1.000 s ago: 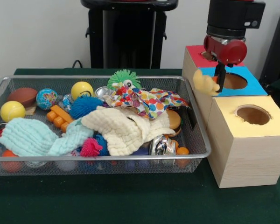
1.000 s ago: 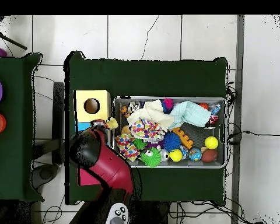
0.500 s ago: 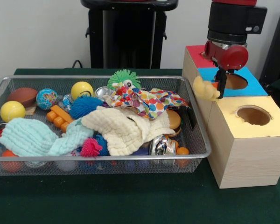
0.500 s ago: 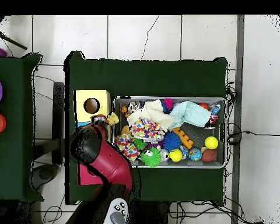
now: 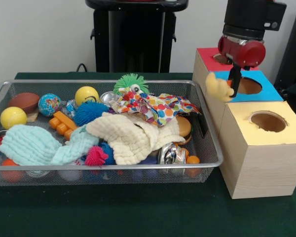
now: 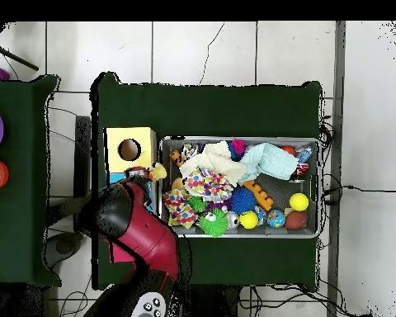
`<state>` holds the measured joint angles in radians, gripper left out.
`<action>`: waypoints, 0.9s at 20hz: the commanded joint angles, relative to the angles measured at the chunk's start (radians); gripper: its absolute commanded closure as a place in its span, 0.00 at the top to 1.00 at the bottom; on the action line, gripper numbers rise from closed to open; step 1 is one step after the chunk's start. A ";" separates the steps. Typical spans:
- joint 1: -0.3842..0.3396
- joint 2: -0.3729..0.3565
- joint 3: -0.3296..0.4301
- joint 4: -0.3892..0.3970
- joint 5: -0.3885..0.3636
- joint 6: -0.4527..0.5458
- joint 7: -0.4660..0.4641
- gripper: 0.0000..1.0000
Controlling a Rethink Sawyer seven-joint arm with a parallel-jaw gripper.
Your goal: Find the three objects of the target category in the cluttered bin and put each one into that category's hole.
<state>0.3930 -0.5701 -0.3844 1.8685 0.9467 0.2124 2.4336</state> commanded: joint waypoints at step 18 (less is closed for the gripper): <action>0.139 -0.296 -0.253 0.214 -0.140 0.288 0.258 0.00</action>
<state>0.5179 -0.8119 -0.6569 1.9243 0.7905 0.5565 2.4336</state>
